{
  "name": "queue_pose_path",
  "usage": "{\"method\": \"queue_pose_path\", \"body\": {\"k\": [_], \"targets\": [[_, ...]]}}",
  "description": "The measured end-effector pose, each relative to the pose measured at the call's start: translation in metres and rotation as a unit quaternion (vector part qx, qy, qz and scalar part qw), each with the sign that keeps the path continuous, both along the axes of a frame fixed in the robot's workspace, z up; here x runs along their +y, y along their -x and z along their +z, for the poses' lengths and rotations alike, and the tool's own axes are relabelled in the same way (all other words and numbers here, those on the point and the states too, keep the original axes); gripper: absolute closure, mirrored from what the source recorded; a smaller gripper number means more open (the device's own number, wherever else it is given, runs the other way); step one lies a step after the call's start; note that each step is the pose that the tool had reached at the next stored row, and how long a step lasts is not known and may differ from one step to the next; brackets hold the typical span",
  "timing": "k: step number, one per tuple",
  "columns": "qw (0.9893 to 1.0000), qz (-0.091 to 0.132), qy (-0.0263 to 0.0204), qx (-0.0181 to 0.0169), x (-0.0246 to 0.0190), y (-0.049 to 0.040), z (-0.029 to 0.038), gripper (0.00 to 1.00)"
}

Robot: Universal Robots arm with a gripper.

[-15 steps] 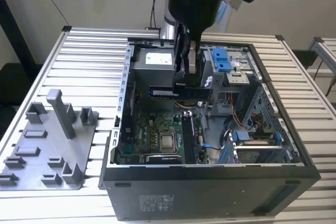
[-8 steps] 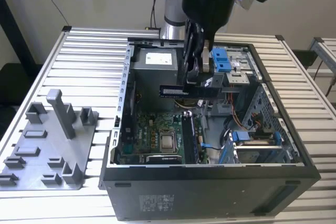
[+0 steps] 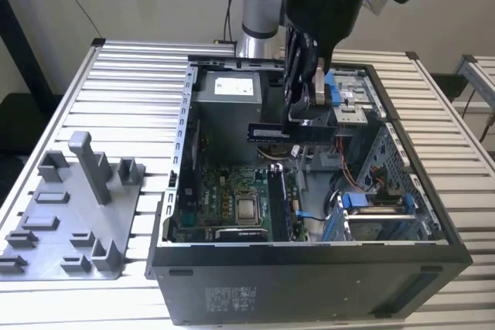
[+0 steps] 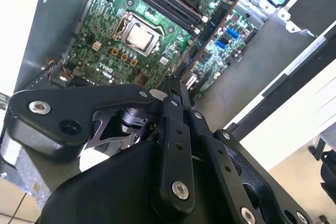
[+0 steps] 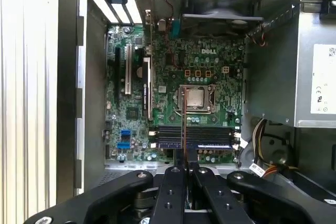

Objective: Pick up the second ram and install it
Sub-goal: 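Pick up the second ram and move it above second insertion slot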

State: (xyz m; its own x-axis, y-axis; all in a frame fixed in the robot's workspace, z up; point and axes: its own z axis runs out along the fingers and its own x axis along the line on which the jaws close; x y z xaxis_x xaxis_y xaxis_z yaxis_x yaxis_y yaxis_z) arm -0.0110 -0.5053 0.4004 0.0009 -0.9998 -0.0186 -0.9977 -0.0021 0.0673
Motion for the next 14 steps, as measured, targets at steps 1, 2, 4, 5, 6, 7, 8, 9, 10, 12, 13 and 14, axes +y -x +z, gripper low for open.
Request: {"method": "queue_pose_path", "body": {"k": [1, 2, 4, 5, 6, 7, 8, 9, 10, 12, 13, 14], "targets": [[1.0, -0.001, 0.0001, 0.0, 0.0001, -0.0009, 0.0, 0.88], [1.0, -0.003, 0.0001, 0.0, 0.0003, -0.0016, 0.0, 0.88], [1.0, -0.008, 0.0001, 0.0, 0.0007, -0.0029, -0.0003, 0.88], [0.9999, -0.013, 0.0001, 0.0, 0.0008, -0.0031, -0.0004, 0.88], [0.9999, -0.016, 0.0001, 0.0, 0.0009, -0.0032, -0.0006, 0.88], [0.9998, -0.019, 0.0002, 0.0001, 0.0009, -0.0033, -0.0006, 0.88], [0.9998, -0.019, 0.0002, 0.0, 0.0009, -0.0033, -0.0006, 0.88], [0.9998, -0.019, 0.0001, 0.0, 0.0009, -0.0034, -0.0007, 0.88], [0.9998, -0.019, 0.0001, 0.0, 0.0009, -0.0034, -0.0007, 0.88], [0.9998, -0.019, 0.0001, 0.0, 0.0009, -0.0034, -0.0007, 0.88], [0.9998, -0.019, 0.0001, 0.0, 0.0009, -0.0034, -0.0007, 0.88], [0.9998, -0.019, 0.0001, 0.0, 0.0009, -0.0034, -0.0007, 0.88]]}}
